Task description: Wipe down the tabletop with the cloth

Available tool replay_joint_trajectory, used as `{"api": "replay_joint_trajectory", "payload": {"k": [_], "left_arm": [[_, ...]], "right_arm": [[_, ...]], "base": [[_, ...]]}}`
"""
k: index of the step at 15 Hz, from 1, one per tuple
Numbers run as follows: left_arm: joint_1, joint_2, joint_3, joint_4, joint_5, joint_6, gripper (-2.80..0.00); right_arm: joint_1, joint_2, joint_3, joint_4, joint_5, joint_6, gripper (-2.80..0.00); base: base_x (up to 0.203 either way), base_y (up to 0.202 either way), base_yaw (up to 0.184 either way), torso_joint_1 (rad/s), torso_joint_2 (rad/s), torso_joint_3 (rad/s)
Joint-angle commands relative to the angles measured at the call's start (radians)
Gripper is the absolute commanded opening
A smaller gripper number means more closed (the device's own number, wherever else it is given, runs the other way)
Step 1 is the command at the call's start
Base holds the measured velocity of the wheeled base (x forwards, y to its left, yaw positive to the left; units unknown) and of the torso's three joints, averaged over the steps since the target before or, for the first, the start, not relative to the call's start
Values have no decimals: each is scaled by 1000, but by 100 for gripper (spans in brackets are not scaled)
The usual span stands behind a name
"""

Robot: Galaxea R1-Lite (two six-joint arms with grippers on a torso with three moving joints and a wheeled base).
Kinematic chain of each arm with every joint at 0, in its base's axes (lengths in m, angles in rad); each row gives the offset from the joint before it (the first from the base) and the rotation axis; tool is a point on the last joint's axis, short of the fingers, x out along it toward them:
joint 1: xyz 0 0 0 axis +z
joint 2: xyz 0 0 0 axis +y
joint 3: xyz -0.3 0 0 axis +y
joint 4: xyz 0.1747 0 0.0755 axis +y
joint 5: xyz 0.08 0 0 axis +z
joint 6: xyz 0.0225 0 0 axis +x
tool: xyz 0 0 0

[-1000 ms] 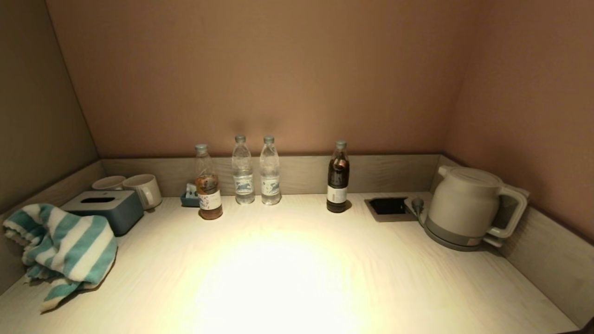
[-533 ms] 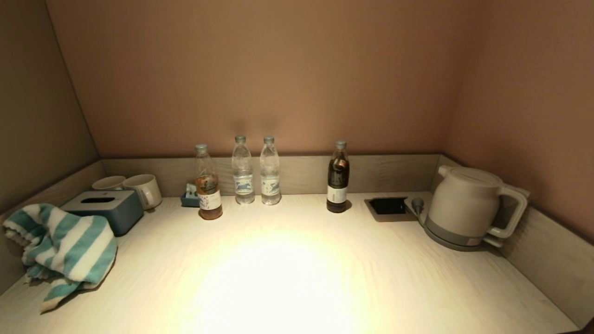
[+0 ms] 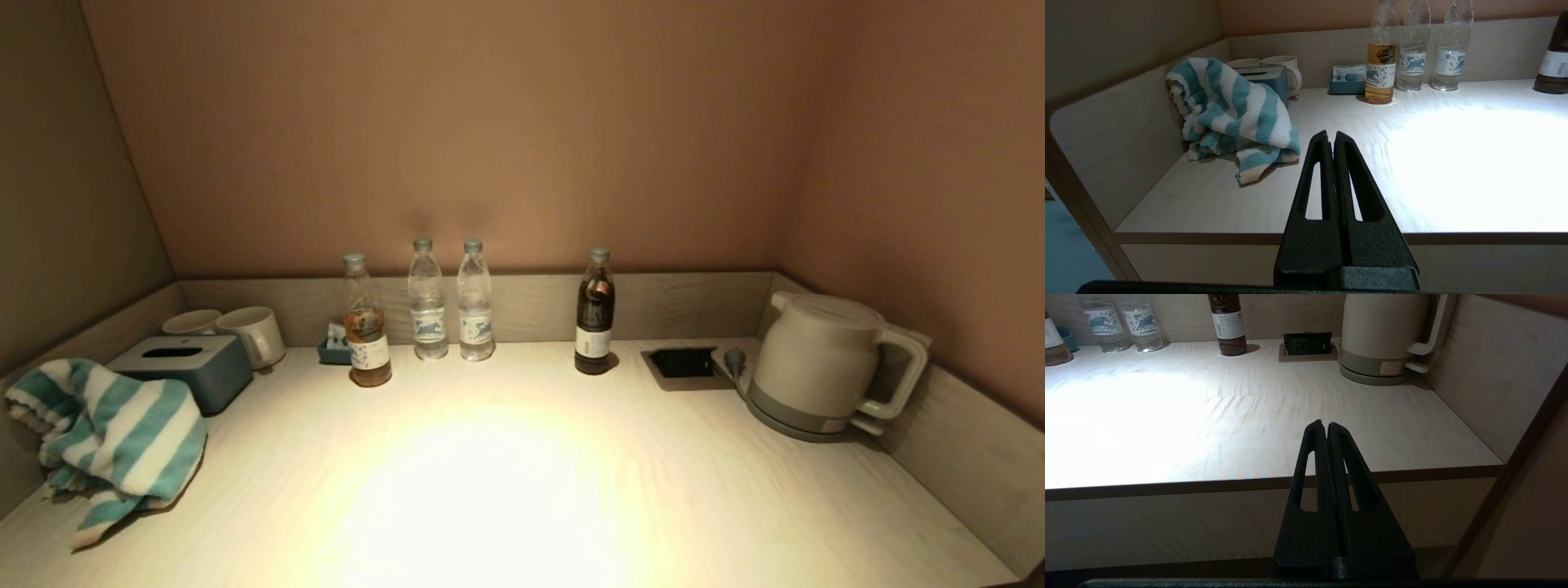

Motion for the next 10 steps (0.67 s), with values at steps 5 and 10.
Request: {"api": "replay_joint_trajectory", "payload": {"k": [5,10], "left_arm": [[0,-4,2,85,-22,-40,-280],[0,-4,2,123,-23,-70,-280]], "right_arm": [[0,0,0,-1,0,0,-280],[0,0,0,-1,-1,0,-280]], "base": [[0,0,0,0,0,0],[0,0,0,0,0,0]]}}
